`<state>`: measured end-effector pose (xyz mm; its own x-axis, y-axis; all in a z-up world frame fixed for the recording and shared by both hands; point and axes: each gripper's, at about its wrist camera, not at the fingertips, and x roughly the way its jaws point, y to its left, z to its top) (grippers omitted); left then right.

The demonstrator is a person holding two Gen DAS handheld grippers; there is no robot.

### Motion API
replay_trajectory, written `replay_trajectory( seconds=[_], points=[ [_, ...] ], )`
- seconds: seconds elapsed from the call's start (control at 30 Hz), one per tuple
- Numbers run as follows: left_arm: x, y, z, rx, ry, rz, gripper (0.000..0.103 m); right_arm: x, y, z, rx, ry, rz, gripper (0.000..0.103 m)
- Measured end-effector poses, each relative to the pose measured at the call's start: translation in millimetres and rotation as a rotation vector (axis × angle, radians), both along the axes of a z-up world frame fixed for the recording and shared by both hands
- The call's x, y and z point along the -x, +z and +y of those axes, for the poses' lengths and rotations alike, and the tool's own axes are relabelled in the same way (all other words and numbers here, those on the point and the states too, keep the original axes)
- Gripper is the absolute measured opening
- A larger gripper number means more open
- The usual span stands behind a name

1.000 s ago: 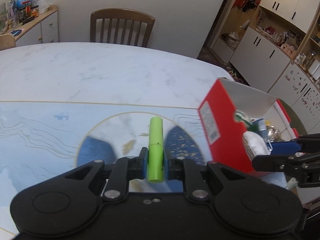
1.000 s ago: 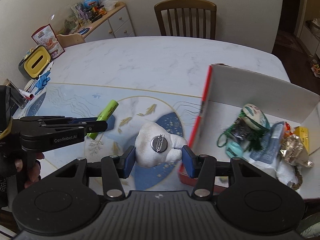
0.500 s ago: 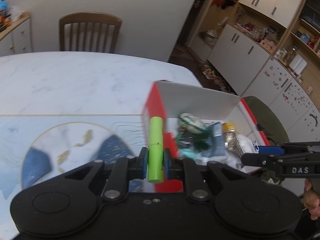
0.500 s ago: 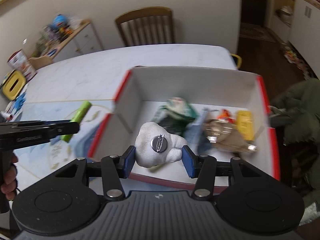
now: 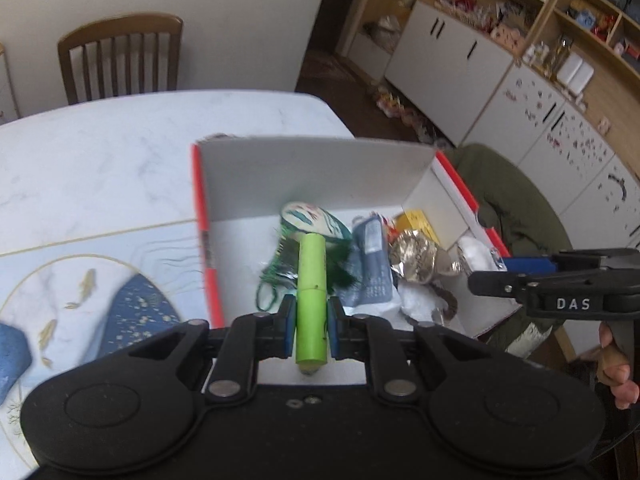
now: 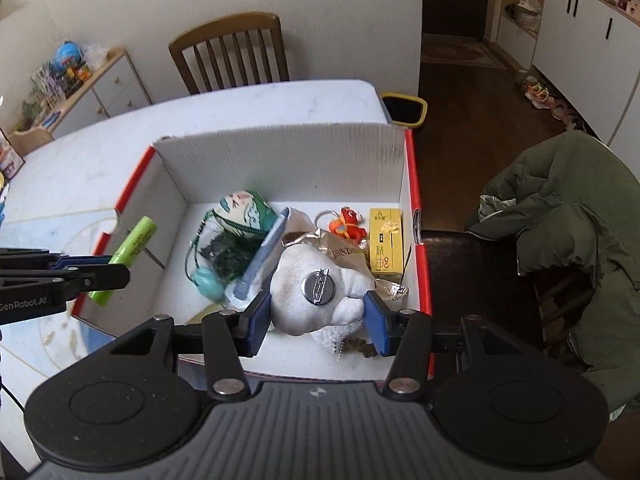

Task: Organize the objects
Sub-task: 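Carry the white plush and green tube into the shoebox, then open both tools to release the plush and tube in the box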

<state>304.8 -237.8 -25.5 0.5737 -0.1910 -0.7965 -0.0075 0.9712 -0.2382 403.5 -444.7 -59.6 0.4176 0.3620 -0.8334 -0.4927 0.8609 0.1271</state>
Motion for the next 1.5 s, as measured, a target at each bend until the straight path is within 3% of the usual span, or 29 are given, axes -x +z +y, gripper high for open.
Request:
replay_trajectory(
  seconds=[0.37, 0.77, 0.93, 1.2, 1.43, 1.5],
  points=[
    [-45.0, -42.2, -29.6, -0.067, -0.042, 0.169, 0.014, -17.7, -38.5, 18.8, 0.074, 0.030, 0.053, 0.049],
    [-62.0, -70.8, -40.5, -0.107, -0.068, 0.279, 0.014, -21.0, -40.3, 24.1, 0.087, 0.061, 0.045, 0.051],
    [-61.7, -74.6, -38.2, -0.093, -0.066, 0.284, 0.015, -20.3, -40.0, 25.5, 0.088, 0.069, 0.039, 0.052],
    [-51.0, -71.9, -35.2, -0.088, -0.055, 0.255, 0.033, -14.1, -36.4, 20.3, 0.069, 0.086, 0.022, 0.059],
    [-38.8, -56.4, -37.5, -0.077, -0.059, 0.199, 0.043, -2.0, -24.0, 7.7, 0.013, 0.073, 0.002, 0.061],
    [-32.4, -50.2, -38.5, -0.074, -0.068, 0.176, 0.050, 1.9, -18.3, 4.6, -0.008, 0.066, -0.007, 0.062]
  ],
)
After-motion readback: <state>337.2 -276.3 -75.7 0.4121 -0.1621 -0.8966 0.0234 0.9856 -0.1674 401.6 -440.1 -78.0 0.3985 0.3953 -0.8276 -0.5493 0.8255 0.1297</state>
